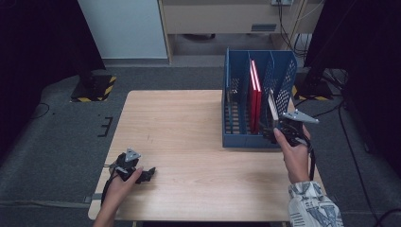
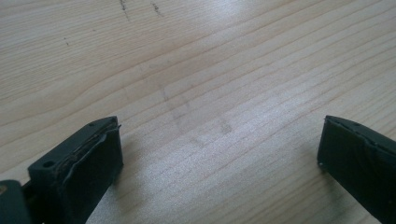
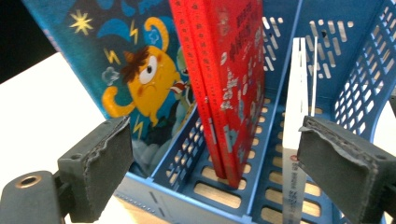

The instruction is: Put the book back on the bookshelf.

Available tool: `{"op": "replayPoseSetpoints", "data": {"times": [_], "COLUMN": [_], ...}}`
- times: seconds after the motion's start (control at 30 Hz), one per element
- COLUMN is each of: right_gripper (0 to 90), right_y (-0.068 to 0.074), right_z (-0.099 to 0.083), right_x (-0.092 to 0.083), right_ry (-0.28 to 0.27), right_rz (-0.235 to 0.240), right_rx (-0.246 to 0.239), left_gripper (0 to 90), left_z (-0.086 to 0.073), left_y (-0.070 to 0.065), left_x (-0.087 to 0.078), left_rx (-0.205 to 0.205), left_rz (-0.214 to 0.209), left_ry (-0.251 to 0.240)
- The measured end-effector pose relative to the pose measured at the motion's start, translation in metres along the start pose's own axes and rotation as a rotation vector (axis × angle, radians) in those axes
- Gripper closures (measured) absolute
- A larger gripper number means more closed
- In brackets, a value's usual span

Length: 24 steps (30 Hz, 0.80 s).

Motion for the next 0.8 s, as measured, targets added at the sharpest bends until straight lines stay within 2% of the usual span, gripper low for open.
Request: {"op": "replayPoseSetpoints", "data": {"times": [0.33, 0.8], "right_gripper": [10.7, 9.0], "right_y": [0.017, 0.051], "right_z": [-0.008, -0.009], "right_x": [-0.007, -0.006], "right_ry": [-0.001, 0.008], "right_rz": [0.036, 0.107], "right_rx": [-0.032, -0.068], "left_gripper": [0.0, 0.0], "left_z": [0.0, 0.0], "left_y": [0.0, 0.0], "left_x": [0.0, 0.0], "left_rx": [0.0, 0.0], "left_rz": [0.0, -0.002], "left_ry": [0.0, -0.001]}}
Point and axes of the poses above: each handheld gripper's, and its own axes: x roughly forward along the jaws, z roughly out of its top, y roughly to its left, the point moved 5 cm from there along x, roughly forward along the jaws, and after that the axes turned 5 degrees about y, right-handed, at the moved point
